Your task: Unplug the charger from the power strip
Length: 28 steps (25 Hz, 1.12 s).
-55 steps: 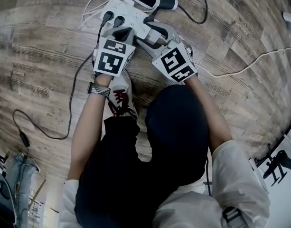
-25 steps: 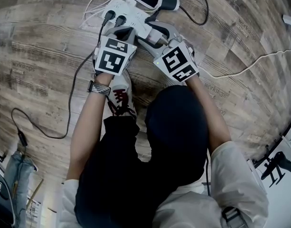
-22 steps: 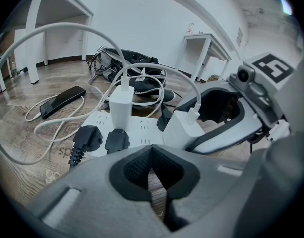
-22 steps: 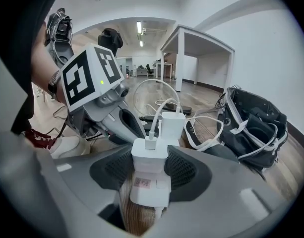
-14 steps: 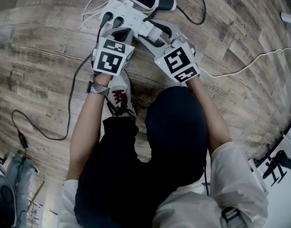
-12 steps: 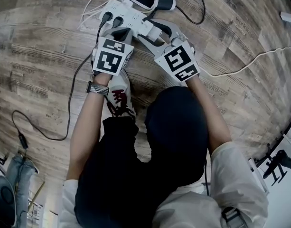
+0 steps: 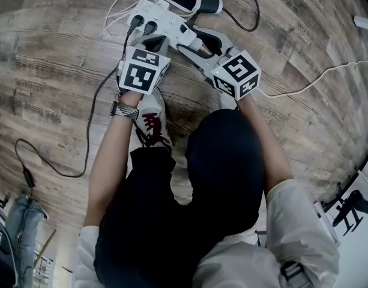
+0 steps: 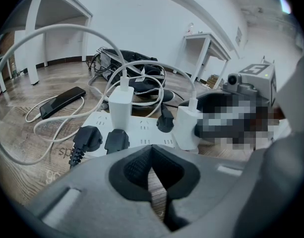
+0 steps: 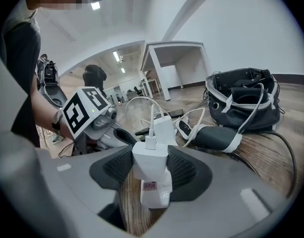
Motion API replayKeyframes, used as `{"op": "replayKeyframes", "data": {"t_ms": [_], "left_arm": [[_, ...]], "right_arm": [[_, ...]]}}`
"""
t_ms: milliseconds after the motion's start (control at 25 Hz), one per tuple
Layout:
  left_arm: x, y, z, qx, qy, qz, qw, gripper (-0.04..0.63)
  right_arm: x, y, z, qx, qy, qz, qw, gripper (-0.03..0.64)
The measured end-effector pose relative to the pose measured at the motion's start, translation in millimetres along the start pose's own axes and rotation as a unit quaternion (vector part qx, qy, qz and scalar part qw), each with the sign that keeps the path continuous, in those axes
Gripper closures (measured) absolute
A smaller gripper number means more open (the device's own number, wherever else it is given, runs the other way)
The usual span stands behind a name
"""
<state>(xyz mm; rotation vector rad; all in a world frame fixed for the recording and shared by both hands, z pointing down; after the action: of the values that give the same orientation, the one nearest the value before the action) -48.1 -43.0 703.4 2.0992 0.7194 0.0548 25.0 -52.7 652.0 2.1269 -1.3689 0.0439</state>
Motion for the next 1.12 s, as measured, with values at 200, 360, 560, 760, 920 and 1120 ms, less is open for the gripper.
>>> {"op": "replayKeyframes", "data": {"t_ms": [200,360,560,760,920,1120], "left_arm": [[0,-1,1,0.002,0.001,-0.002,1.0,0.594],[1,0,1,0.01,0.008,-0.002,0.9999,0.594],[1,-1,0,0.009,0.015,-0.003,0.9998,0.594],[1,-2,0,0.013,0.018,0.0,0.9998,0.592],[3,-3,-1,0.005,0.03,0.0,0.9995,0.592],[0,-11,-3,-0.006,0.044,0.016,0.9989,0.592]], "right_arm": [[2,3,1,-0.024,-0.015,-0.011,1.0,0.392],[2,10,3,-0.034,-0.031,-0.019,0.999,0.385],[1,14,-1,-0.043,-0.03,-0.021,0.998,0.377],[2,15,-2,-0.041,-0.027,-0.024,0.998,0.377],[2,14,-3,-0.038,-0.024,-0.022,0.999,0.377],[1,13,-3,-0.034,-0.02,-0.021,0.999,0.377]]}}
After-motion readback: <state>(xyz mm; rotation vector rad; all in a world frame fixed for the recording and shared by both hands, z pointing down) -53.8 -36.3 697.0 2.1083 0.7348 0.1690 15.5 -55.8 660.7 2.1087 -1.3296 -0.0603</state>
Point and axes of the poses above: the fingertips, and each gripper's own axes: y forward along the fingers, x to its right, z out of its top, the point moved 3 cm from there along -y, backward along the fingers, and after that the axes turned 2 degrees about y, right-handed, at the moved point
